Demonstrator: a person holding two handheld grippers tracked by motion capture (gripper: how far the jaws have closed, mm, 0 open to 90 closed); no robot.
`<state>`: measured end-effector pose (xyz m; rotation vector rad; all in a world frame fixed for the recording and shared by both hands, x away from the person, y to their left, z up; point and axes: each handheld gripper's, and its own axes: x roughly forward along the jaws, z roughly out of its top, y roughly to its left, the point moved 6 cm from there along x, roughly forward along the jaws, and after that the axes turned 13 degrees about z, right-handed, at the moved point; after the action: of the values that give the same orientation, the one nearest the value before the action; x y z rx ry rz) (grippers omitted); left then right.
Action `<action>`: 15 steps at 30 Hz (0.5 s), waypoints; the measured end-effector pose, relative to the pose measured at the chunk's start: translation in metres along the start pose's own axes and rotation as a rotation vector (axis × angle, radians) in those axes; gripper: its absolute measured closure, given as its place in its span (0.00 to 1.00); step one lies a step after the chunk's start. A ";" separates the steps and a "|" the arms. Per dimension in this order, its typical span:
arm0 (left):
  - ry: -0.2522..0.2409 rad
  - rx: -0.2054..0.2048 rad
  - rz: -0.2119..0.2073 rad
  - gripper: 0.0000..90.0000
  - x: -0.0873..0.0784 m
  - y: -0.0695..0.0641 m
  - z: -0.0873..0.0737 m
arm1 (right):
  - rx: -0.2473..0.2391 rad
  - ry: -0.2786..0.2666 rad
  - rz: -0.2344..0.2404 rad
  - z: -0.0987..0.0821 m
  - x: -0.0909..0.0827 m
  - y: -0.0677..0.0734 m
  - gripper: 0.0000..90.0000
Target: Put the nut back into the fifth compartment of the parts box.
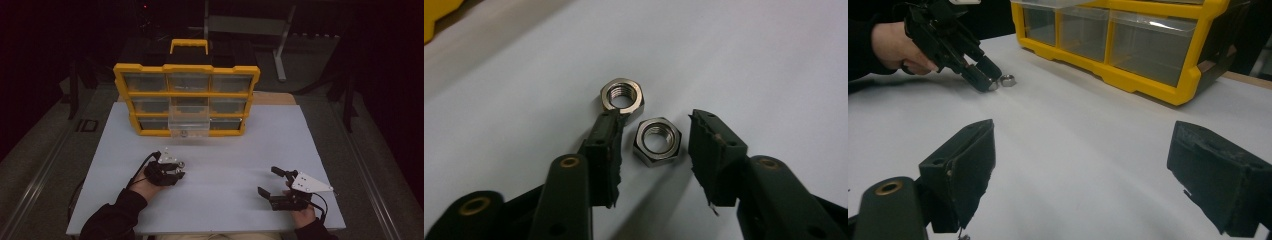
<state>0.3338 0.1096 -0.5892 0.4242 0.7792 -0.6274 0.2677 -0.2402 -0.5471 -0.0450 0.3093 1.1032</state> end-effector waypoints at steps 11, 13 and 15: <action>0.005 -0.007 0.004 0.74 0.001 0.002 0.001 | -0.001 0.003 0.000 0.000 0.000 0.000 0.14; 0.007 -0.007 0.002 0.75 0.001 0.002 0.001 | -0.001 0.003 -0.001 0.000 0.000 0.000 0.14; 0.011 -0.004 0.004 0.76 0.001 0.002 0.001 | 0.000 0.002 -0.001 0.000 0.000 0.000 0.14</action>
<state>0.3362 0.1104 -0.5886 0.4262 0.7893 -0.6202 0.2678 -0.2402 -0.5473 -0.0462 0.3107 1.1026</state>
